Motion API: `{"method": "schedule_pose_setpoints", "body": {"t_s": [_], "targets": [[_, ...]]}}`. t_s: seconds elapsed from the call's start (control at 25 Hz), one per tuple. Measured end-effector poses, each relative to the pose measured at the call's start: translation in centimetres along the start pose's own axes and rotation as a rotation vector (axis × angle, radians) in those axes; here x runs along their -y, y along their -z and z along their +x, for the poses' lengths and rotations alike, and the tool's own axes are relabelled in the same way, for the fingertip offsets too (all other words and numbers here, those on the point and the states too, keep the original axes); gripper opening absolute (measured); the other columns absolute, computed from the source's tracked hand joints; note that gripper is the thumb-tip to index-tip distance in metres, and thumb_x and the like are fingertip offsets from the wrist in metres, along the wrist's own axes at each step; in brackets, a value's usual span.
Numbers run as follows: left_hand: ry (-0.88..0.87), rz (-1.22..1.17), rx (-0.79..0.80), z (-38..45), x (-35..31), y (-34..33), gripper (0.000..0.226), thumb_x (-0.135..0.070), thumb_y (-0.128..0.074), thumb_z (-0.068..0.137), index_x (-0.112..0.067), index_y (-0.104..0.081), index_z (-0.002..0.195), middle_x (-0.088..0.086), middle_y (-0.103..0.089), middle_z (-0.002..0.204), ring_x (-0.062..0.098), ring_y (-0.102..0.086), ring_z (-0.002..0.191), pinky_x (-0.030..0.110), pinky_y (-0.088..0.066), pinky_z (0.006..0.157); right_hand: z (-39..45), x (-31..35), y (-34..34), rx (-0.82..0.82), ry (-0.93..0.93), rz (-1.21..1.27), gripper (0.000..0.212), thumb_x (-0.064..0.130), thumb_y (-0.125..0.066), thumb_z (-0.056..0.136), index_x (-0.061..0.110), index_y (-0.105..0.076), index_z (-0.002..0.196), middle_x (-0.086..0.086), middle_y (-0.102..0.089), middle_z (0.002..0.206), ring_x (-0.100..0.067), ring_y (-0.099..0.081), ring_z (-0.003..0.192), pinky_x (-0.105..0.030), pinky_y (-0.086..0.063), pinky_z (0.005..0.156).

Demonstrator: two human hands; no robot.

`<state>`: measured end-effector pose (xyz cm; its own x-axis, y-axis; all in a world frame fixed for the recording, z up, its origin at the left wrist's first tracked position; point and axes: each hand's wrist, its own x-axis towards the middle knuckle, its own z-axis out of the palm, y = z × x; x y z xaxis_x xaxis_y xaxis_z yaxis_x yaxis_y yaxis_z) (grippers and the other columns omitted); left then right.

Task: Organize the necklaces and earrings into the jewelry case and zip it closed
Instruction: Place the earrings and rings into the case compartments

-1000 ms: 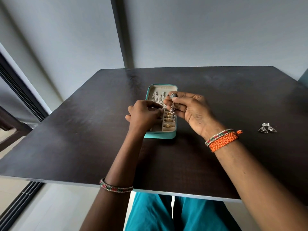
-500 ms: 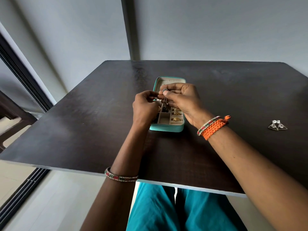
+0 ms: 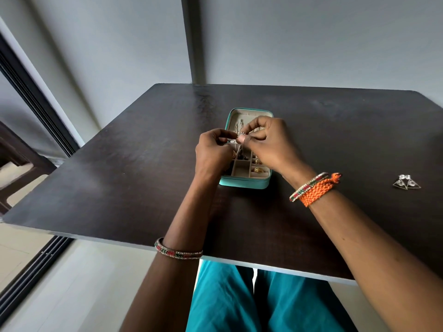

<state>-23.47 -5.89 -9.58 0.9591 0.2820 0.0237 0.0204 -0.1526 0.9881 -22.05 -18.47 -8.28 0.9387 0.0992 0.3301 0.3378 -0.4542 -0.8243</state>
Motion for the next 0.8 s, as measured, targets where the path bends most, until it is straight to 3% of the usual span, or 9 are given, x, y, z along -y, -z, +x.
{"method": "schedule_pose_setpoints", "body": {"t_s": [0.16,0.32,0.48,0.56,0.64,0.72,0.8], "targets": [[0.007,0.002,-0.005,0.1,0.1,0.0,0.022,-0.014,-0.060,0.058,-0.025,-0.069,0.075,0.013,-0.071,0.088,0.033,-0.070,0.081,0.051,-0.058,0.075,-0.2,0.0,0.3,-0.017,-0.054,-0.149,0.015,0.030,-0.078,0.074,0.030,-0.067,0.063,0.013,-0.068,0.077,-0.014,-0.064,0.092,-0.047,-0.047,0.093],[0.000,0.023,-0.004,0.9,0.9,-0.1,0.025,-0.005,-0.063,0.066,-0.028,-0.071,0.073,0.009,-0.071,0.089,0.030,-0.070,0.082,0.051,-0.058,0.075,0.1,-0.7,0.2,-0.020,-0.154,-0.215,0.010,0.031,-0.077,0.075,0.022,-0.074,0.078,0.000,-0.072,0.093,-0.023,-0.062,0.101,-0.048,-0.045,0.094],[-0.014,0.044,-0.017,1.4,1.3,-0.1,0.028,-0.002,-0.064,0.070,-0.029,-0.071,0.073,0.008,-0.071,0.090,0.027,-0.070,0.083,0.048,-0.059,0.074,0.2,-0.8,-0.2,-0.056,-0.161,-0.282,0.010,0.030,-0.076,0.076,0.022,-0.073,0.082,0.003,-0.071,0.093,-0.020,-0.061,0.102,-0.039,-0.038,0.094],[-0.007,0.043,-0.015,1.3,1.3,0.0,0.029,0.001,-0.063,0.071,-0.027,-0.070,0.074,0.008,-0.070,0.089,0.030,-0.070,0.081,0.050,-0.059,0.071,0.1,-0.5,-0.2,-0.097,-0.161,-0.286,0.012,0.027,-0.076,0.075,0.022,-0.069,0.082,0.011,-0.061,0.080,-0.017,-0.058,0.095,-0.037,-0.036,0.092],[0.004,0.027,-0.019,1.0,0.8,0.0,0.030,0.003,-0.063,0.071,-0.025,-0.070,0.077,0.009,-0.070,0.087,0.029,-0.070,0.080,0.050,-0.059,0.071,0.0,-0.3,0.7,-0.152,-0.167,-0.190,0.012,0.023,-0.076,0.073,0.023,-0.065,0.074,0.013,-0.050,0.066,-0.014,-0.056,0.081,-0.044,-0.042,0.092],[-0.037,0.026,-0.059,0.2,-0.2,-0.1,0.030,0.004,-0.059,0.072,-0.021,-0.071,0.083,0.007,-0.070,0.090,0.025,-0.070,0.083,0.043,-0.060,0.072,-0.1,-0.2,2.3,-0.198,-0.157,-0.054,0.017,0.020,-0.076,0.072,0.024,-0.062,0.066,0.012,-0.051,0.059,-0.010,-0.055,0.068,-0.049,-0.049,0.087],[-0.138,0.087,-0.127,-1.3,-1.4,-0.4,0.034,0.005,-0.050,0.075,-0.017,-0.071,0.091,0.004,-0.069,0.094,0.019,-0.067,0.087,0.033,-0.057,0.073,-0.7,0.1,4.5,-0.225,-0.133,0.059,0.019,0.016,-0.076,0.074,0.024,-0.061,0.065,0.012,-0.053,0.056,-0.004,-0.052,0.059,-0.040,-0.052,0.073]]}}
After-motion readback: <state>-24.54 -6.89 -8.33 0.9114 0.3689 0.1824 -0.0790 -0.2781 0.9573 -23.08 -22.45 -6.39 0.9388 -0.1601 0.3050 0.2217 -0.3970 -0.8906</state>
